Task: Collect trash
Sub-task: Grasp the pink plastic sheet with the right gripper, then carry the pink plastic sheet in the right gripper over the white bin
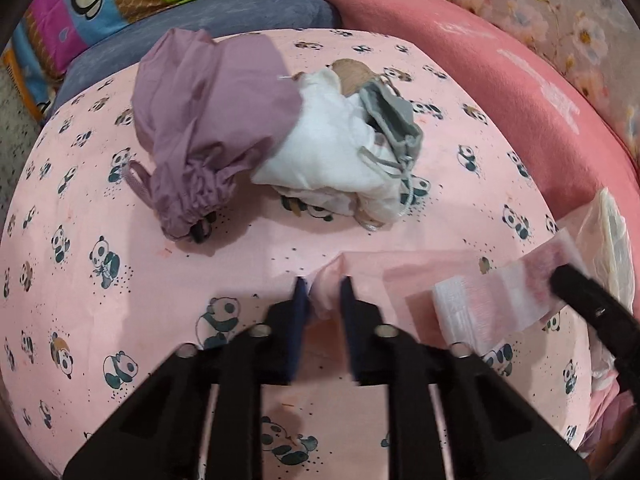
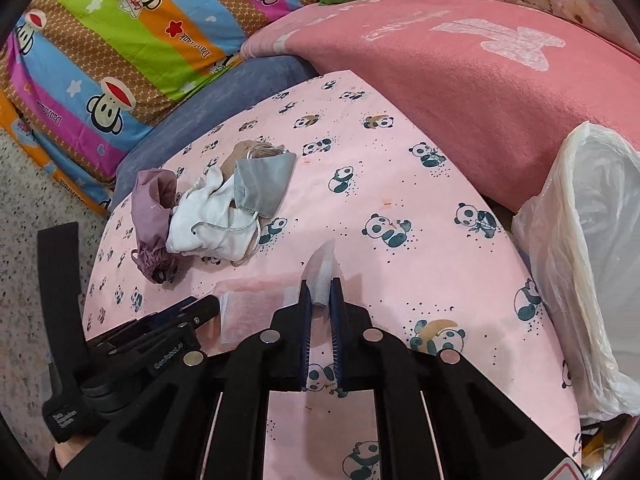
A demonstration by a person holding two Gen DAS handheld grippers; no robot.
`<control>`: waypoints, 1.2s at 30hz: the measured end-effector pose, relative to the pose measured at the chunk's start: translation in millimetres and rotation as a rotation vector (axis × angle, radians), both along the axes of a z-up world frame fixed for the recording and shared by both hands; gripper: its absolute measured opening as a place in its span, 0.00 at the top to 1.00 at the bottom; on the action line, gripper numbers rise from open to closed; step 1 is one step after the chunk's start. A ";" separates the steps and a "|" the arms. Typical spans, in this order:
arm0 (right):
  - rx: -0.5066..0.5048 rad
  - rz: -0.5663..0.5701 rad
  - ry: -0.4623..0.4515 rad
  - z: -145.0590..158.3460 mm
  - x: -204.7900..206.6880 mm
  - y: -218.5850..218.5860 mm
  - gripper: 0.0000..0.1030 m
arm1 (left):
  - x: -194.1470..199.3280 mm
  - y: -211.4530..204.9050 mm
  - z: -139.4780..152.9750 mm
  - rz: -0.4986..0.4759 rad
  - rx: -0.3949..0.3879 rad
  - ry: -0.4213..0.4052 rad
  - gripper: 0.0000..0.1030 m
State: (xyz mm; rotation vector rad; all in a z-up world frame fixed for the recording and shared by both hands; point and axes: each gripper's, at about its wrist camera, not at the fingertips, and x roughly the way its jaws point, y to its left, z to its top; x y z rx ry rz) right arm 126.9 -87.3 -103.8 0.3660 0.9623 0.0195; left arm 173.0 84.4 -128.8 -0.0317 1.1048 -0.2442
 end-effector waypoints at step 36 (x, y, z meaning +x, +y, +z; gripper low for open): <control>-0.087 -0.280 -0.386 188.2 -119.0 -166.7 0.91 | -71.0 -171.6 198.7 -0.394 -0.196 -0.358 0.97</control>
